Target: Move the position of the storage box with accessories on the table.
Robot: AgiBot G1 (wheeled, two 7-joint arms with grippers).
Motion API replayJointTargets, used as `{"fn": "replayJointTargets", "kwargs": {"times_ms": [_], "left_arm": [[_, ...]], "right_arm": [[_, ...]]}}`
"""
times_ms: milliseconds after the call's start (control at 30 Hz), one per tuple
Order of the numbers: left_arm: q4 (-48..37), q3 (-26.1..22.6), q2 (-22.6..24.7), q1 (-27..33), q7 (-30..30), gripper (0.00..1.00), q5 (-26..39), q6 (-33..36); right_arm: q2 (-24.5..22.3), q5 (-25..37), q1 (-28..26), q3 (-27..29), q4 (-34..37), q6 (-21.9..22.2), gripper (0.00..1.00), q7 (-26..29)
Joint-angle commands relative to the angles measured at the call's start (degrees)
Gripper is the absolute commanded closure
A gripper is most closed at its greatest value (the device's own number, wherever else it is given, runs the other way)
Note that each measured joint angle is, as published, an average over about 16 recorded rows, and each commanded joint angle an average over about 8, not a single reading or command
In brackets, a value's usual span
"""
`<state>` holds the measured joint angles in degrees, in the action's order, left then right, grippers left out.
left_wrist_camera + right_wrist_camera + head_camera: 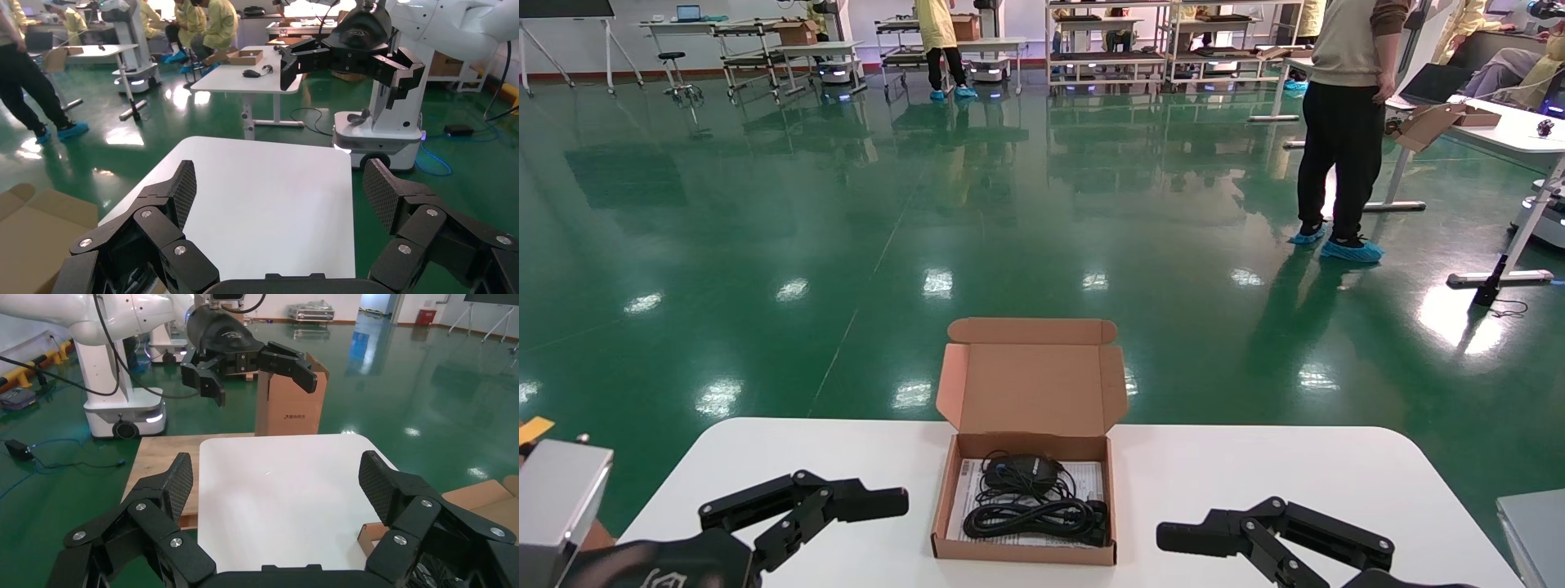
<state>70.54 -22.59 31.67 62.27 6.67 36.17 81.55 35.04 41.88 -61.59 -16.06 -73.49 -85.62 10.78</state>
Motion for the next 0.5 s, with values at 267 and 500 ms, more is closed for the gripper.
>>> {"fn": "replayJointTargets", "kwargs": {"times_ms": [267,500], "left_arm": [[0.0,0.0,0.0,0.0,0.0,0.0,0.0,0.0],[0.0,0.0,0.0,0.0,0.0,0.0,0.0,0.0]], "right_arm": [[0.0,0.0,0.0,0.0,0.0,0.0,0.0,0.0],[-0.3,0.7,-0.2,-0.4,-0.1,0.1,0.0,0.9]]}}
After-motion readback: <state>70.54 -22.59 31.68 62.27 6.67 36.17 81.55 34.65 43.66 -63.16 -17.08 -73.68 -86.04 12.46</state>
